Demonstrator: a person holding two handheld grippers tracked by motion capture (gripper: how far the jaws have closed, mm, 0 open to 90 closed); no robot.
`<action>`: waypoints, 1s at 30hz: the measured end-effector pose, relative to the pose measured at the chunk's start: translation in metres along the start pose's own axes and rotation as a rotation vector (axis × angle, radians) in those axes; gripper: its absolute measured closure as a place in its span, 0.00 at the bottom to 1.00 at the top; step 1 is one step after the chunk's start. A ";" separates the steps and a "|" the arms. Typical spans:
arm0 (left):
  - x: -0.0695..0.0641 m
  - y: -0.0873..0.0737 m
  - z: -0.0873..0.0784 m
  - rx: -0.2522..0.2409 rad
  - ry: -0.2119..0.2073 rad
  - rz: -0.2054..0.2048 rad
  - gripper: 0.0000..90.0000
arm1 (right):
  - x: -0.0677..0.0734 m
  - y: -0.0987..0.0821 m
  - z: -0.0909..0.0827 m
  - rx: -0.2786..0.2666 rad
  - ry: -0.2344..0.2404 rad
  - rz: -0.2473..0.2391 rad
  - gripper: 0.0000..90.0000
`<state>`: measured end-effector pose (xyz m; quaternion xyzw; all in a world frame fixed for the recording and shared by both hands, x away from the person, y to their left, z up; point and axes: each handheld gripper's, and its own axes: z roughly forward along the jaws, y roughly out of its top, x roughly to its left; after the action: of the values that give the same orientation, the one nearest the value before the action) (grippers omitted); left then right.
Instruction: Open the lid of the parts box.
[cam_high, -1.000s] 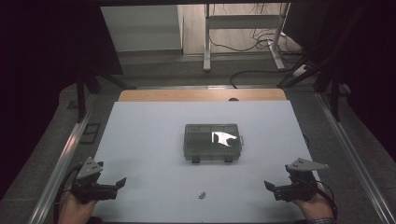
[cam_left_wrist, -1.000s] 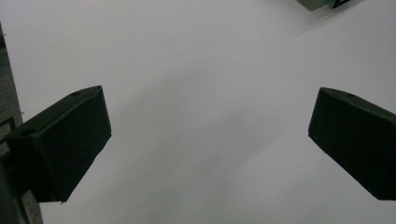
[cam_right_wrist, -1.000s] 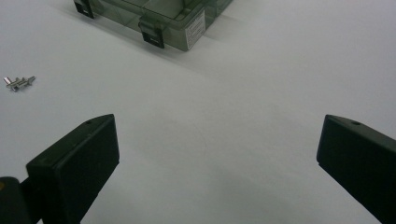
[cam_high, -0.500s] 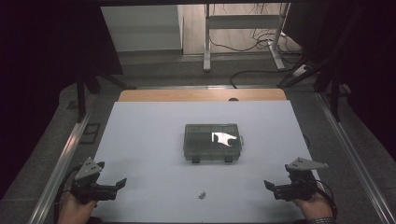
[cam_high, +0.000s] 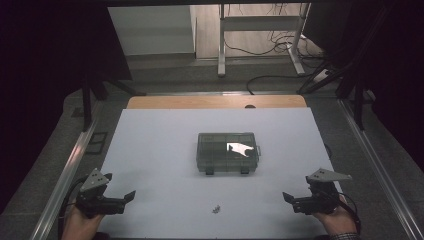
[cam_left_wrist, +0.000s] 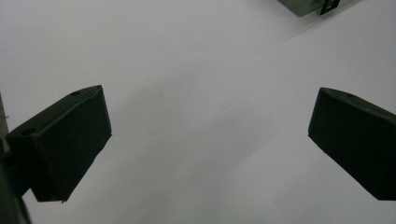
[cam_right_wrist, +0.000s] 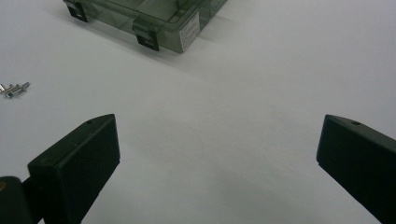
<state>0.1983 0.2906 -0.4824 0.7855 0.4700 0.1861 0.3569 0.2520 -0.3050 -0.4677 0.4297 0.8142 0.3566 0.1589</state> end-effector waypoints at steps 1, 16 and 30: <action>0.000 0.000 0.000 0.001 0.000 0.001 0.00 | 0.000 0.000 0.000 0.000 -0.002 0.001 0.00; -0.008 0.010 0.010 -0.001 -0.075 -0.002 0.00 | 0.004 0.015 -0.002 -0.001 -0.021 -0.014 0.06; -0.017 0.022 0.021 0.003 -0.094 0.023 0.00 | 0.009 0.026 0.005 0.057 0.088 -0.014 0.63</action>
<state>0.2167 0.2614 -0.4796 0.7993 0.4440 0.1523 0.3753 0.2647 -0.2862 -0.4524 0.4123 0.8332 0.3508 0.1131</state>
